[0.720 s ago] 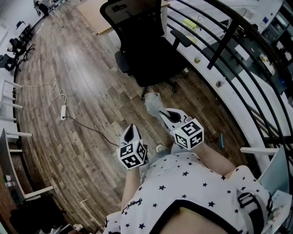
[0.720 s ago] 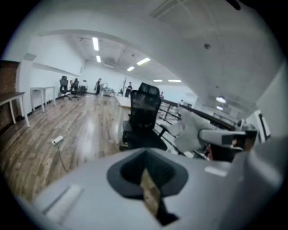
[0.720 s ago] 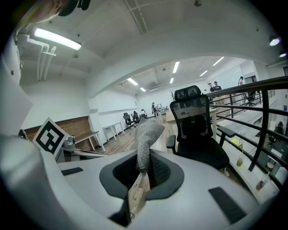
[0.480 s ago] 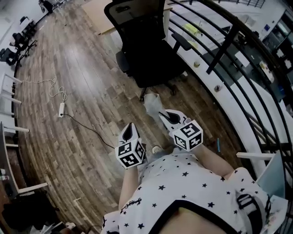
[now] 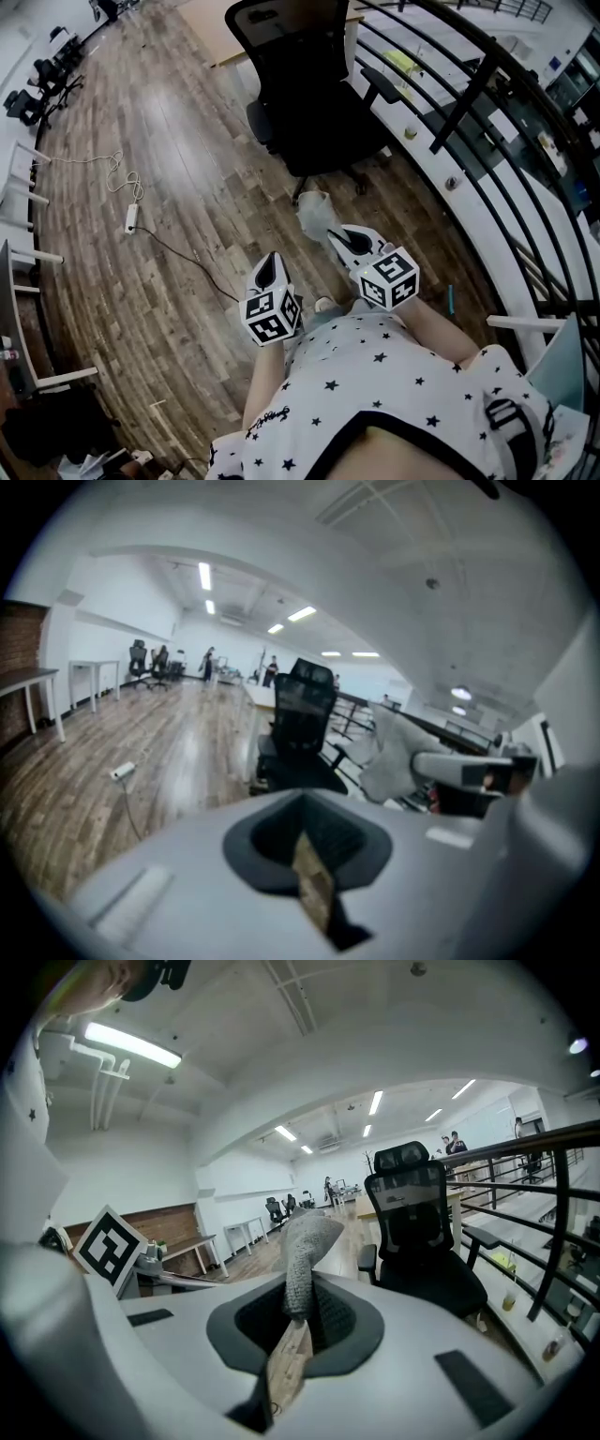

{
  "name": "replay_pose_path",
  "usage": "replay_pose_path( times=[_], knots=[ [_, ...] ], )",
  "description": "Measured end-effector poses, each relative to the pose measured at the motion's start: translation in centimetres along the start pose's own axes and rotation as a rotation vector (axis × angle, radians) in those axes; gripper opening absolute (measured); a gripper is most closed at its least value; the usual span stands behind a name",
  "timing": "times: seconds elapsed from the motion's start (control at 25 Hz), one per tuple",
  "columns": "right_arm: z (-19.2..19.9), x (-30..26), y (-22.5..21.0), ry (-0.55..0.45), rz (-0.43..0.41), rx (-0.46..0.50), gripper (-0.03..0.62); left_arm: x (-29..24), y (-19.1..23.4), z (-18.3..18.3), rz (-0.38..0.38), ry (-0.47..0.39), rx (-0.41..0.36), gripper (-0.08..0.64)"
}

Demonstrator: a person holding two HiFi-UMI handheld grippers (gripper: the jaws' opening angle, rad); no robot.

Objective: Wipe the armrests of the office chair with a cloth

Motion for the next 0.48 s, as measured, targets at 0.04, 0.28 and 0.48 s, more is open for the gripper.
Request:
replay_pose_path(
  times=[0.04, 0.28, 0.48],
  knots=[
    [0.0, -0.2, 0.1, -0.001, -0.001, -0.01, 0.031, 0.0, 0.2, 0.0, 0.001, 0.002, -0.001, 0.006],
    [0.3, -1.1, 0.7, 0.008, 0.015, -0.012, 0.031, 0.1, 1.7, 0.3, -0.001, 0.018, 0.001, 0.006],
    [0.8, -1.1, 0.5, 0.03, 0.022, -0.021, 0.031, 0.1, 2.0, 0.7, 0.002, 0.036, 0.01, 0.006]
  ],
)
Point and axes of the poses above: the fingertips, and each gripper's own axes: x backward along the fingers, y to its left, z out of its underside, the point moved 2 cm from there along x, backward along the fingers, and after that the axes turned 8 degrees about -y, right-handed, at the moved point
